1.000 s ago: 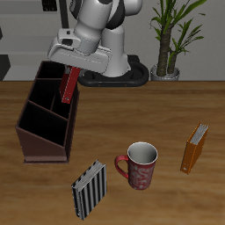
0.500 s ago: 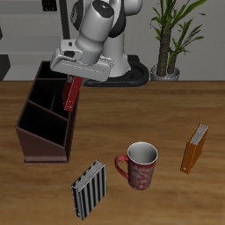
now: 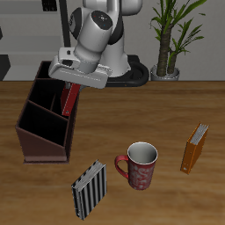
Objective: Place the red book into the right desk caddy's front compartment
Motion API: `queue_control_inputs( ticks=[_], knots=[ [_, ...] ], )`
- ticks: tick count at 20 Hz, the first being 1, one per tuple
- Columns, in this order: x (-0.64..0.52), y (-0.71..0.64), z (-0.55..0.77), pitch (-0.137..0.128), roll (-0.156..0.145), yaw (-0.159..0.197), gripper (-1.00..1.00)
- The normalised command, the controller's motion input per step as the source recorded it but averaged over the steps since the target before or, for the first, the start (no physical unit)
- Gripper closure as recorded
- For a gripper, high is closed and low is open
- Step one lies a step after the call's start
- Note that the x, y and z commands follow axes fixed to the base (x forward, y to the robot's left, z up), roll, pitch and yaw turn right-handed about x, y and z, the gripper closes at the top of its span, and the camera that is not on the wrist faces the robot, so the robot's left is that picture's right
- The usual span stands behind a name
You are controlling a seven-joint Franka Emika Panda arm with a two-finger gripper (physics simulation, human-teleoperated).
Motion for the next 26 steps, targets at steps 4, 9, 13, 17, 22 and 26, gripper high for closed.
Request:
queue_control_inputs(
  ticks=[4, 9, 13, 17, 22, 26],
  knots=[
    [-0.04, -0.05, -0.02, 0.008, -0.018, -0.018, 1.00],
    [0.02, -0.05, -0.09, 0.024, -0.015, -0.013, 1.00],
    [0.03, -0.06, -0.17, 0.029, -0.018, -0.008, 1.00],
    [0.03, -0.17, -0.12, 0.018, -0.036, -0.006, 1.00],
    [0.04, -0.10, -0.12, 0.033, -0.022, -0.031, 1.00],
    [0.07, -0.02, -0.12, 0.039, -0.027, -0.033, 1.00]
  ],
)
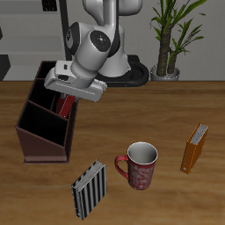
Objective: Place the red book into the right desk caddy's front compartment
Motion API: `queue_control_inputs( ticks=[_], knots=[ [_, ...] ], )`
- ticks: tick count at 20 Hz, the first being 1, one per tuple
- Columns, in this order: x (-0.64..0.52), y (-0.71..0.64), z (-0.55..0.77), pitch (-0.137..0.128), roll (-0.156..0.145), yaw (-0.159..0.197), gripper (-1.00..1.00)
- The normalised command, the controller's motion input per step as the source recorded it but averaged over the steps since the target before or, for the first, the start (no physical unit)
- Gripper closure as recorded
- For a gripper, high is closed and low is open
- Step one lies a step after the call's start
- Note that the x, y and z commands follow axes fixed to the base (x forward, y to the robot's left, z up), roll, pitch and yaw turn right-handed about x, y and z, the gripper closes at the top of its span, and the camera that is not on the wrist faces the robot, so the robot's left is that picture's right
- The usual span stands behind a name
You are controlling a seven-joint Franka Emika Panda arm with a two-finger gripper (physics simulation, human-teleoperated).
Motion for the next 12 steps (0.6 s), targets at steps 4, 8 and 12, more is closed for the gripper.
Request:
queue_control_inputs(
  ticks=[4, 8, 12],
  knots=[
    [0.05, 0.05, -0.04, 0.009, 0.000, -0.019, -1.00],
    [-0.01, -0.06, 0.05, 0.000, -0.035, -0.020, -1.00],
    [0.02, 0.05, 0.09, -0.009, 0.008, -0.004, -1.00]
  ],
)
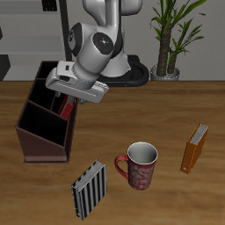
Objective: Place the red book into the right desk caddy's front compartment
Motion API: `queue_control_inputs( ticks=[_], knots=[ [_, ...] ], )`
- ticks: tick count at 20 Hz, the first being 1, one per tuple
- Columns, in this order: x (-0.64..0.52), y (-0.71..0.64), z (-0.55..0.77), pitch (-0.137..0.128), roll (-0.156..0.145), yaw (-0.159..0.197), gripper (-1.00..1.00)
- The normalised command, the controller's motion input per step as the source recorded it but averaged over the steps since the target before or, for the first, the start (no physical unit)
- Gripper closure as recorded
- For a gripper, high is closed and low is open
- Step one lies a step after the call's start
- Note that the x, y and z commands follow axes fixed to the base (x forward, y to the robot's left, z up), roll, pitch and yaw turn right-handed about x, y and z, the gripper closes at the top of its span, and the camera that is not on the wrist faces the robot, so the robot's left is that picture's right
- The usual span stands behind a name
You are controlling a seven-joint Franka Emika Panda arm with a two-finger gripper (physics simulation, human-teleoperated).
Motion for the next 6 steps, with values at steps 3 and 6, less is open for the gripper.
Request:
queue_control_inputs(
  ticks=[3, 6],
  knots=[
    [0.00, 0.10, 0.19, -0.025, 0.014, -0.027, -1.00],
    [0.02, 0.17, 0.19, -0.023, 0.032, -0.024, -1.00]
  ],
)
